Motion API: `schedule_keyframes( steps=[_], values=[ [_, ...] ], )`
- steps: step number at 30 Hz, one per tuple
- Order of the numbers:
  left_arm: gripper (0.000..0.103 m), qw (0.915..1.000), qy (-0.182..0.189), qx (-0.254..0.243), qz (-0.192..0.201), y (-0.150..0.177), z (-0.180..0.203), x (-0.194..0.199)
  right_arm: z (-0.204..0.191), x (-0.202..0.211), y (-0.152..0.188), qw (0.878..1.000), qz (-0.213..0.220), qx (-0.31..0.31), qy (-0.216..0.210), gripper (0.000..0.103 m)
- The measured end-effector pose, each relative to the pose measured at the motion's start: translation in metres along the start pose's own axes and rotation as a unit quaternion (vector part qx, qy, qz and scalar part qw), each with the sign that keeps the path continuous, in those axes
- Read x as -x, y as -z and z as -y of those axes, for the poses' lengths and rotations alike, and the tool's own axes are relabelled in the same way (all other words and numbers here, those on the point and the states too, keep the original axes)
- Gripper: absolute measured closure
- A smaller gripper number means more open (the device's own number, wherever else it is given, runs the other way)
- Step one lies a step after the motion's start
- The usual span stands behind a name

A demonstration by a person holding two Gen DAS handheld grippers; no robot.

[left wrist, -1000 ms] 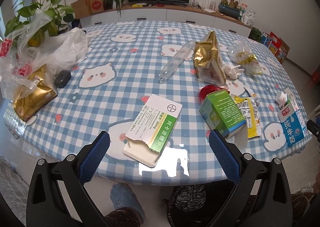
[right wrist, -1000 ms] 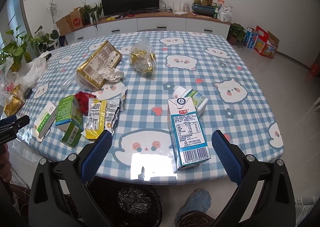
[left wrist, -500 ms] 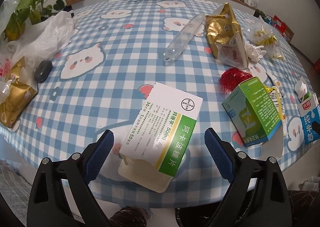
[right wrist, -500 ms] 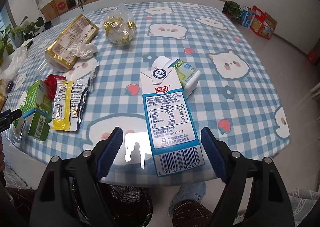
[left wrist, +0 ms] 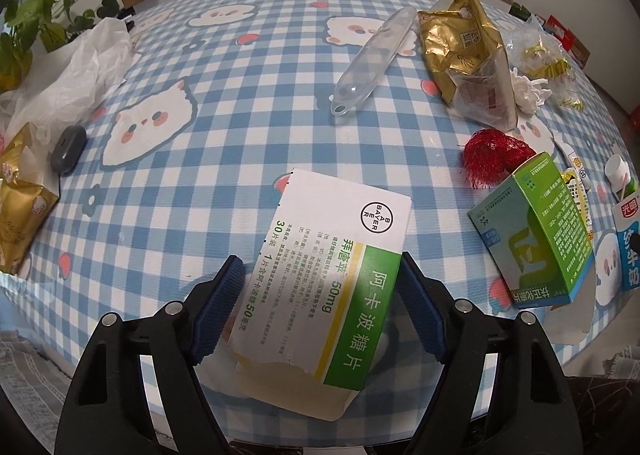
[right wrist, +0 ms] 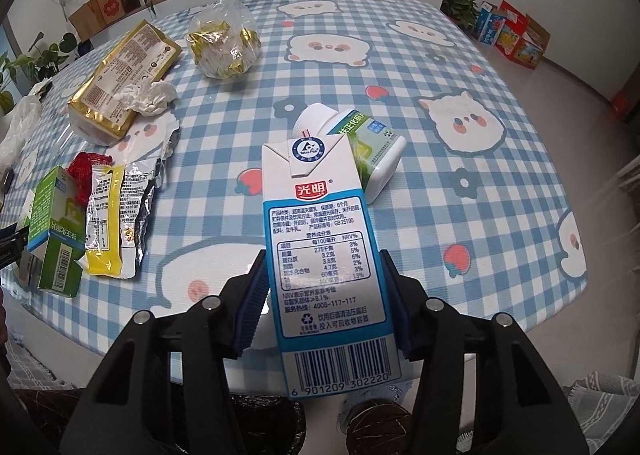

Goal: Collect trash
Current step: 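Grasp the medicine box with the left tool while the right tool grasps the blue milk carton, then carry the milk carton over the trash bin and open the right tool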

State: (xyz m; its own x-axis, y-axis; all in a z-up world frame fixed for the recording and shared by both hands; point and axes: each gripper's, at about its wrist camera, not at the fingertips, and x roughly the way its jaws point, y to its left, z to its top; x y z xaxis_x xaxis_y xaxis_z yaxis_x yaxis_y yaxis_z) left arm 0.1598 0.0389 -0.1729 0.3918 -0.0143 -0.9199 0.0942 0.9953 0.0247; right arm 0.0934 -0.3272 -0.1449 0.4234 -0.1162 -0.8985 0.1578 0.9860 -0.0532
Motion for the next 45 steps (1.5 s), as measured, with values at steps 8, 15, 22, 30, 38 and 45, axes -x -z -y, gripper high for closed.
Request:
schedule_keyframes(
  steps=[8,15,22,30,38,45],
  values=[
    [0.038,0.9998,0.017,-0.007,0.003,0.001,0.011,0.01,-0.002,0.006,0.001,1.0,0.012,0.004,-0.004,0.063],
    [0.038,0.9991,0.012,0.006,0.041,0.011,0.017,0.043,-0.009,0.032,0.009,0.999,0.033,0.014,-0.014,0.063],
    [0.038,0.9971,0.015,0.03,0.069,0.039,0.014,0.085,-0.02,0.067,0.024,0.998,0.054,0.019,-0.025,0.063],
    [0.038,0.9936,0.039,0.048,0.095,0.097,0.019,0.131,-0.036,0.114,0.061,0.995,0.077,0.021,-0.054,0.063],
    [0.038,0.9926,0.051,0.048,0.1,0.152,0.035,0.157,-0.055,0.141,0.105,0.993,0.085,0.036,-0.072,0.063],
    [0.038,0.9938,0.051,0.044,0.089,0.189,0.049,0.152,-0.067,0.14,0.137,0.993,0.072,0.044,-0.077,0.063]
  ],
)
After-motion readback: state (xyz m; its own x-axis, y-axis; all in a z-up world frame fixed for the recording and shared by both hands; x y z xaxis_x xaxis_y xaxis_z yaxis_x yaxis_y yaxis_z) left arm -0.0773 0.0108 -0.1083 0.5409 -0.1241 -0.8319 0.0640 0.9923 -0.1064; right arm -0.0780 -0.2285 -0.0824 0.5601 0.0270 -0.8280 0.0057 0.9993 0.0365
